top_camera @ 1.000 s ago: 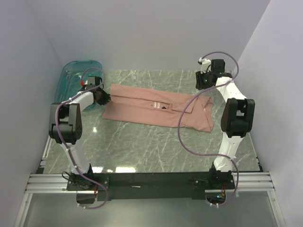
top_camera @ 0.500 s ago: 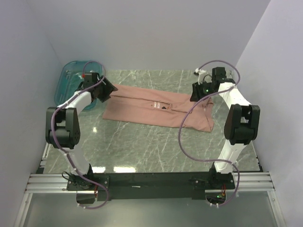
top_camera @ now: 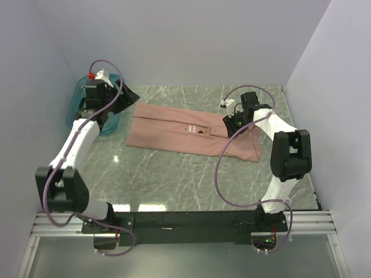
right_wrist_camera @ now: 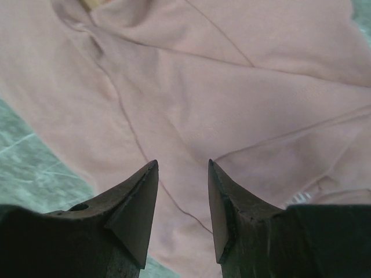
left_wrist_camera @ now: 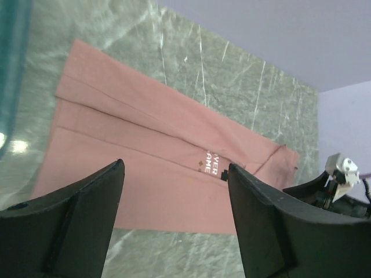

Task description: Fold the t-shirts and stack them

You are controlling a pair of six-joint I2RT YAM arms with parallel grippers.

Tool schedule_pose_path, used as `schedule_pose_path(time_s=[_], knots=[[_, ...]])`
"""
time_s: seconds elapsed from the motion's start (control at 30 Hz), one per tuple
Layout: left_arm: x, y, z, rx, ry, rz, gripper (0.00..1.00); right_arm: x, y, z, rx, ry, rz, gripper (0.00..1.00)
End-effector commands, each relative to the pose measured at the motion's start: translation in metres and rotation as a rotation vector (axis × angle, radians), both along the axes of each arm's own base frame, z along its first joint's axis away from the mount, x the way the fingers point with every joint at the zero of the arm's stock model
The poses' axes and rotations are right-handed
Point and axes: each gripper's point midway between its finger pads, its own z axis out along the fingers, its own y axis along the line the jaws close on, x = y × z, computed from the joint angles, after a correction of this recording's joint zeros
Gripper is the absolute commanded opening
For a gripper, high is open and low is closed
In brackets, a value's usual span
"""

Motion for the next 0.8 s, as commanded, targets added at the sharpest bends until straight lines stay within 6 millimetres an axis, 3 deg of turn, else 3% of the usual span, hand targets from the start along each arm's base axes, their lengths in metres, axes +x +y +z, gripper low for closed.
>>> schedule_pose_path(time_s=[0.0,0.07,0.1,0.13,0.2,0.27,0.3,0.33,0.4,0.47,0.6,0.77], knots=[[-0.033,0.018,0.042,0.163,-0.118,0.002,0.78,0.016,-0.015,0.02,-0.094,-0.118,-0.023,0.47],[-0.047,0.024,0.042,0.198,-0.131,0.015,0.8,0.017,-0.016,0.02,-0.095,-0.119,-0.026,0.47],[-0.055,0.026,0.03,0.213,-0.112,0.011,0.8,0.017,-0.016,0.02,-0.096,-0.121,-0.023,0.47],[-0.066,0.029,0.037,0.236,-0.142,0.012,0.82,0.018,-0.015,0.021,-0.094,-0.123,-0.022,0.47],[-0.083,0.035,0.031,0.269,-0.154,0.026,0.85,0.016,-0.014,0.021,-0.09,-0.118,-0.015,0.47],[-0.093,0.039,0.028,0.284,-0.164,0.041,0.91,0.015,-0.013,0.023,-0.085,-0.117,0.001,0.47],[-0.098,0.044,0.017,0.297,-0.147,0.061,0.93,0.012,-0.012,0.023,-0.083,-0.106,0.01,0.47],[-0.105,0.046,0.023,0.302,-0.175,0.071,0.99,0.011,-0.012,0.024,-0.081,-0.106,0.016,0.47],[-0.116,0.049,0.019,0.319,-0.188,0.082,0.99,0.007,-0.011,0.022,-0.081,-0.098,0.04,0.47],[-0.121,0.048,0.017,0.323,-0.211,0.071,0.99,0.005,-0.011,0.021,-0.083,-0.095,0.05,0.47],[-0.135,0.049,-0.01,0.365,-0.197,0.067,0.99,0.004,-0.012,0.02,-0.085,-0.091,0.054,0.47],[-0.137,0.055,-0.006,0.386,-0.201,0.099,0.99,0.005,-0.015,0.021,-0.092,-0.103,0.054,0.47]])
